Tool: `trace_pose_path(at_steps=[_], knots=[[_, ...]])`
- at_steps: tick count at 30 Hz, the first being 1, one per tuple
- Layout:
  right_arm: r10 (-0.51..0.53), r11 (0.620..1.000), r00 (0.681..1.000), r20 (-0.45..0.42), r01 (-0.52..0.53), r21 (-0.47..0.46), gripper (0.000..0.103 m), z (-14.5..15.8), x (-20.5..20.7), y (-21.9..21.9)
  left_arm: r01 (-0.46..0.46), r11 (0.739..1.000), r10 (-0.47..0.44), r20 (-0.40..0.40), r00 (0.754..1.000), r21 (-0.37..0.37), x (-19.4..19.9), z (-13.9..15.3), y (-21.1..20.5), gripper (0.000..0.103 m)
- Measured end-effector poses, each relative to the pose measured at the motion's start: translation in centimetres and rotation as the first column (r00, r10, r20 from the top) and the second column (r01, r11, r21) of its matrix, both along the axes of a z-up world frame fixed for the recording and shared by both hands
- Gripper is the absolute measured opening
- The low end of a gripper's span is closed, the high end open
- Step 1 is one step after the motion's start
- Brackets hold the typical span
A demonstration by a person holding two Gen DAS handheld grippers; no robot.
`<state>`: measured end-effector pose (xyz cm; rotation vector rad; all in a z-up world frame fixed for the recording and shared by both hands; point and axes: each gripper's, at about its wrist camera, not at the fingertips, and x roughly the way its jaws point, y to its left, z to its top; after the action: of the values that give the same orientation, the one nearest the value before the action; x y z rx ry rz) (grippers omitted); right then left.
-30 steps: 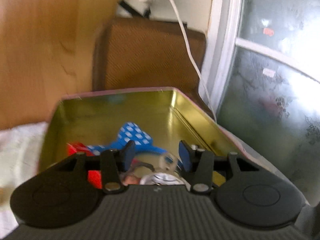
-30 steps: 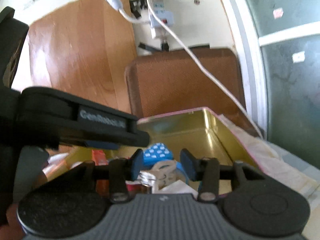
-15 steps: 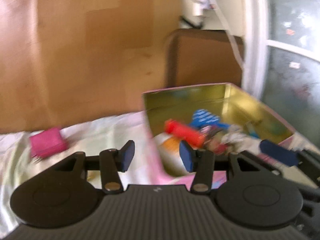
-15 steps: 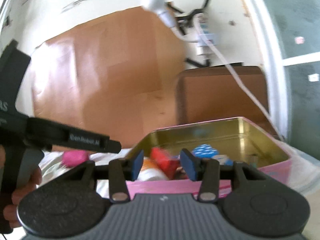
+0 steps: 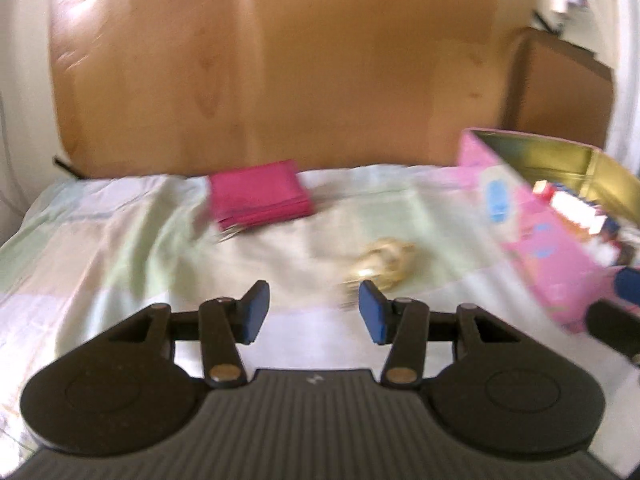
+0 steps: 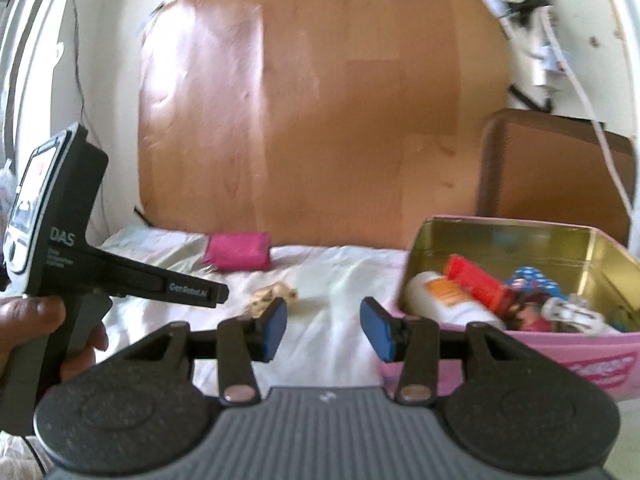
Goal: Organize rigid objects
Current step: 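Move the right gripper over to the pink zip purse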
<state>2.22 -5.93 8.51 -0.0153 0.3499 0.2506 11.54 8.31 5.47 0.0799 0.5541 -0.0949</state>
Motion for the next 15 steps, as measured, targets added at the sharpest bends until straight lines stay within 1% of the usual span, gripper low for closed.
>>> trace_pose_path(at_steps=[3,4,7,8,9,10,12,13,15], knots=[[0.031,0.999,0.999,-0.028,-0.031,-0.015,0.042,0.1,1.8,1.7,-0.063,0.998,0.063,0.007,0.998,0.017,1.2,-1.1,2.6,0.052],[0.044,0.999,0.998,-0.036,-0.044,-0.017,0.042,0.2,2.5,2.3,-0.086,0.996,0.086,0.007,0.996,0.012,1.5,-1.4,3.7,0.052],[0.083,0.996,0.994,-0.070,-0.084,-0.006,0.045,0.6,5.6,4.2,-0.160,0.986,0.159,-0.015,0.987,-0.051,2.3,-2.4,7.0,0.052],[0.094,0.996,0.992,-0.085,-0.094,0.001,0.045,0.7,6.9,5.0,-0.183,0.979,0.180,-0.037,0.983,-0.087,2.7,-2.6,7.9,0.052],[0.104,0.995,0.990,-0.099,-0.103,0.009,0.045,0.7,8.0,5.6,-0.196,0.969,0.189,-0.056,0.980,-0.150,2.9,-2.5,9.1,0.052],[0.114,0.994,0.987,-0.114,-0.112,0.019,0.047,0.7,9.2,6.2,-0.211,0.961,0.206,-0.049,0.977,-0.180,3.0,-2.4,9.8,0.052],[0.128,0.992,0.981,-0.145,-0.124,0.039,0.052,0.6,12.1,7.8,-0.255,0.952,0.253,-0.034,0.967,-0.172,3.3,-2.1,10.6,0.052],[0.134,0.991,0.978,-0.158,-0.128,0.045,0.055,0.6,13.3,8.4,-0.263,0.947,0.262,-0.031,0.965,-0.181,3.5,-1.9,11.1,0.052],[0.149,0.989,0.972,-0.179,-0.144,0.040,0.057,0.5,16.2,10.0,-0.293,0.934,0.291,-0.039,0.956,-0.202,3.7,-1.8,12.0,0.052]])
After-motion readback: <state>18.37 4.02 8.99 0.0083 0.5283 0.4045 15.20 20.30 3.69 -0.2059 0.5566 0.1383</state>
